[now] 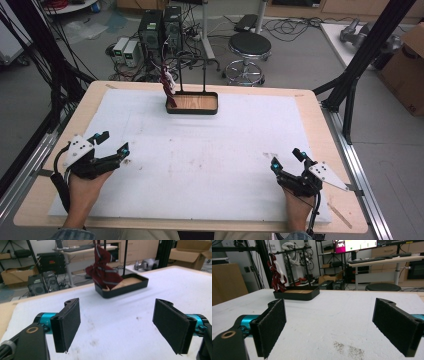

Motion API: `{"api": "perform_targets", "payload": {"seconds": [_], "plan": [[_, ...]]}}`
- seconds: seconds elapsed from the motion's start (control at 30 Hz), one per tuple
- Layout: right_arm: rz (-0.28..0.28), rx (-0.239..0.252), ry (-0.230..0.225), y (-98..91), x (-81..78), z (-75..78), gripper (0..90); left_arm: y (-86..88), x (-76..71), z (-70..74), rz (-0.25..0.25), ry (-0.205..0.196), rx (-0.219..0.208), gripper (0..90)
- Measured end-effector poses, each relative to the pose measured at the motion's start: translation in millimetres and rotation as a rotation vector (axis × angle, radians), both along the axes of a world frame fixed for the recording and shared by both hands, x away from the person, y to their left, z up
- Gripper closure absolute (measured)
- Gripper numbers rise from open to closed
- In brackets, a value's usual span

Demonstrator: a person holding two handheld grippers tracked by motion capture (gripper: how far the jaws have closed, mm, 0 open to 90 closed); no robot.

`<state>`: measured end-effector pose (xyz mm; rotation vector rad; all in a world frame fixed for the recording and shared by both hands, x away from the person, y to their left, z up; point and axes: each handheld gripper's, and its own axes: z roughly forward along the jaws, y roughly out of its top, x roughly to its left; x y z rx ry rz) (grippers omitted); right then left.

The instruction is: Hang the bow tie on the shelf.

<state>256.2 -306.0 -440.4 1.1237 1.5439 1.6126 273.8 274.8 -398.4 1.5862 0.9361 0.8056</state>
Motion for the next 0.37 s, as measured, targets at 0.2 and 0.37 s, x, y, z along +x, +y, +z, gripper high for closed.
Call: {"api": "perform_targets", "payload": {"seconds": [0.2,0.37], "plan": [[0.001,-0.001,-0.003,0.1,0.2,0.0,10.8,1.3,-5.2,-13.3,0.013,0.024,0.009,21.8],[0.001,-0.003,-0.005,0.2,0.3,0.1,10.8,0.5,-5.7,-15.7,0.013,0.028,0.009,21.4]]}}
